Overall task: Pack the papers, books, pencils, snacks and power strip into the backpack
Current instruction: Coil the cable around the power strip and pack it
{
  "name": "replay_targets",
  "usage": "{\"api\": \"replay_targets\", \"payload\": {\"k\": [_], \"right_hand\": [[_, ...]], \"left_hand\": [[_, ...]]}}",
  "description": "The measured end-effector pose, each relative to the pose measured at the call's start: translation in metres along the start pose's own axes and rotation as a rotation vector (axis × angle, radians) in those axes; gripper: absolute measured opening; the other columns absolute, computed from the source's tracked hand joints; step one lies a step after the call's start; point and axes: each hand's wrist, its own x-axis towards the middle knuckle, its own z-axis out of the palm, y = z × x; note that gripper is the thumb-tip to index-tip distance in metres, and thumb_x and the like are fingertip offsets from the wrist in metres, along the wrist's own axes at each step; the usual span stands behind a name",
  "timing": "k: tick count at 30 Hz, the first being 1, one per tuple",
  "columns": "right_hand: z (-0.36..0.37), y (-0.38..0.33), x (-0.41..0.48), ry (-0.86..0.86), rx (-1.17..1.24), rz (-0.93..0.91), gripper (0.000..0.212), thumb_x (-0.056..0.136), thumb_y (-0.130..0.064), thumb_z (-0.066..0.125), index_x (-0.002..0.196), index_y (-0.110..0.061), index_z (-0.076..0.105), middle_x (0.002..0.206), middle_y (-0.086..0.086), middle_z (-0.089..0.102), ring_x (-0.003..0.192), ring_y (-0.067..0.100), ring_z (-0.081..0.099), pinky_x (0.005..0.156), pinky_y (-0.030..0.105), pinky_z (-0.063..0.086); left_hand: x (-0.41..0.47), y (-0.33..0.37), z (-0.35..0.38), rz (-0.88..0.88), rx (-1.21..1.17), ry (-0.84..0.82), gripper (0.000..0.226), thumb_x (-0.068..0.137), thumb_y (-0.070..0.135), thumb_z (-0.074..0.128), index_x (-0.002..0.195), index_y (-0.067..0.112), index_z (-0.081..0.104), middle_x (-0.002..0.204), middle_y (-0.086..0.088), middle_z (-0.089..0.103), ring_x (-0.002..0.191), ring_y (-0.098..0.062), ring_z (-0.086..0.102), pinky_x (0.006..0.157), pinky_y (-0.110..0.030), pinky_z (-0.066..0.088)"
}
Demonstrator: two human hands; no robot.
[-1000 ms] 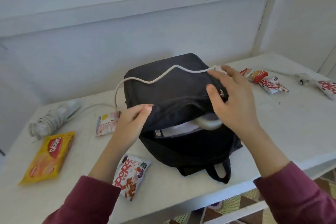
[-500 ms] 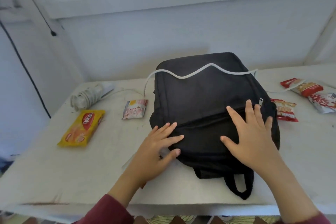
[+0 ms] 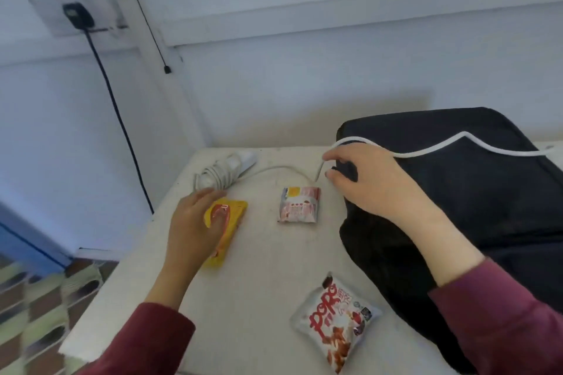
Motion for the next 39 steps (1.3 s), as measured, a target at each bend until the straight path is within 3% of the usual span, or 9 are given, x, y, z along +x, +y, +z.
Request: {"api": "replay_targets", "payload": {"k": [6, 10, 16, 19, 24, 27, 30, 33, 39], "right_hand": [[0.083, -0.022, 0.089, -0.243, 0.024, -0.018, 0.035, 0.093, -0.024, 0.051, 0.127, -0.019, 0.053, 0.129, 0.0, 0.055, 0.117, 0.014, 0.05, 0.092, 0.023, 0.037], [0.132, -0.022, 0.126, -0.319, -0.024, 0.054, 0.052, 0.092, -0.021, 0.051, 0.141, -0.019, 0.034, 0.14, 0.008, 0.045, 0.127, 0.024, 0.042, 0.098, 0.033, 0.036], [0.171, -0.015, 0.158, -0.319, 0.014, 0.113, 0.066, 0.09, -0.017, 0.053, 0.147, -0.016, 0.021, 0.151, 0.007, 0.031, 0.136, 0.025, 0.031, 0.106, 0.033, 0.029], [0.178, -0.012, 0.167, -0.31, 0.052, 0.094, 0.071, 0.088, -0.019, 0.057, 0.148, -0.017, 0.02, 0.152, 0.005, 0.029, 0.138, 0.022, 0.029, 0.108, 0.032, 0.027], [0.186, -0.009, 0.175, -0.349, -0.052, -0.014, 0.075, 0.086, -0.036, 0.063, 0.148, -0.021, 0.024, 0.153, 0.0, 0.028, 0.14, 0.018, 0.025, 0.111, 0.031, 0.022], [0.19, -0.007, 0.175, -0.352, -0.07, -0.033, 0.074, 0.086, -0.042, 0.061, 0.147, -0.023, 0.025, 0.15, 0.001, 0.035, 0.137, 0.021, 0.031, 0.108, 0.033, 0.027], [0.192, -0.007, 0.175, -0.329, -0.053, -0.033, 0.076, 0.084, -0.046, 0.063, 0.147, -0.026, 0.026, 0.144, 0.002, 0.042, 0.131, 0.022, 0.036, 0.103, 0.034, 0.03], [0.196, -0.007, 0.175, -0.303, -0.068, -0.047, 0.076, 0.083, -0.05, 0.062, 0.146, -0.03, 0.026, 0.137, 0.004, 0.048, 0.126, 0.024, 0.04, 0.099, 0.034, 0.032], [0.198, -0.002, 0.175, -0.277, -0.089, -0.078, 0.076, 0.08, -0.058, 0.06, 0.144, -0.037, 0.025, 0.135, 0.002, 0.051, 0.123, 0.024, 0.043, 0.1, 0.038, 0.032]], "left_hand": [[0.062, -0.059, -0.007, -0.237, 0.02, -0.193, 0.068, 0.081, 0.029, 0.068, 0.139, 0.014, 0.037, 0.141, -0.008, 0.044, 0.128, -0.027, 0.039, 0.102, -0.038, 0.032], [0.085, -0.073, 0.007, -0.372, -0.132, -0.367, 0.096, 0.074, 0.039, 0.074, 0.147, 0.014, 0.017, 0.149, -0.01, 0.03, 0.135, -0.028, 0.032, 0.106, -0.039, 0.031], [0.1, -0.081, 0.021, -0.371, -0.218, -0.398, 0.079, 0.073, 0.032, 0.07, 0.139, 0.01, 0.033, 0.139, -0.009, 0.044, 0.125, -0.024, 0.043, 0.093, -0.025, 0.034], [0.108, -0.094, 0.018, -0.315, -0.234, -0.491, 0.089, 0.06, 0.036, 0.06, 0.142, 0.015, 0.031, 0.144, -0.005, 0.038, 0.129, -0.021, 0.038, 0.1, -0.029, 0.032], [0.121, -0.11, 0.02, -0.279, -0.352, -0.581, 0.074, 0.081, 0.002, 0.058, 0.144, 0.024, 0.027, 0.153, 0.002, 0.022, 0.134, -0.015, 0.03, 0.098, -0.023, 0.033], [0.122, -0.106, 0.027, -0.286, -0.365, -0.535, 0.069, 0.086, 0.0, 0.05, 0.146, 0.024, 0.025, 0.157, 0.006, -0.002, 0.14, -0.01, 0.016, 0.094, -0.015, 0.028], [0.116, -0.101, 0.036, -0.395, -0.406, -0.371, 0.073, 0.086, -0.001, 0.045, 0.147, 0.025, 0.015, 0.157, -0.003, -0.008, 0.144, -0.02, 0.007, 0.107, -0.025, 0.02], [0.107, -0.101, 0.044, -0.505, -0.518, -0.248, 0.072, 0.087, 0.0, 0.045, 0.147, 0.026, 0.016, 0.156, -0.008, 0.004, 0.139, -0.027, 0.021, 0.113, -0.042, 0.025], [0.095, -0.099, 0.043, -0.632, -0.846, -0.096, 0.047, 0.098, 0.013, 0.04, 0.141, 0.03, 0.031, 0.142, 0.006, 0.034, 0.127, -0.015, 0.037, 0.109, -0.041, 0.033]]}}
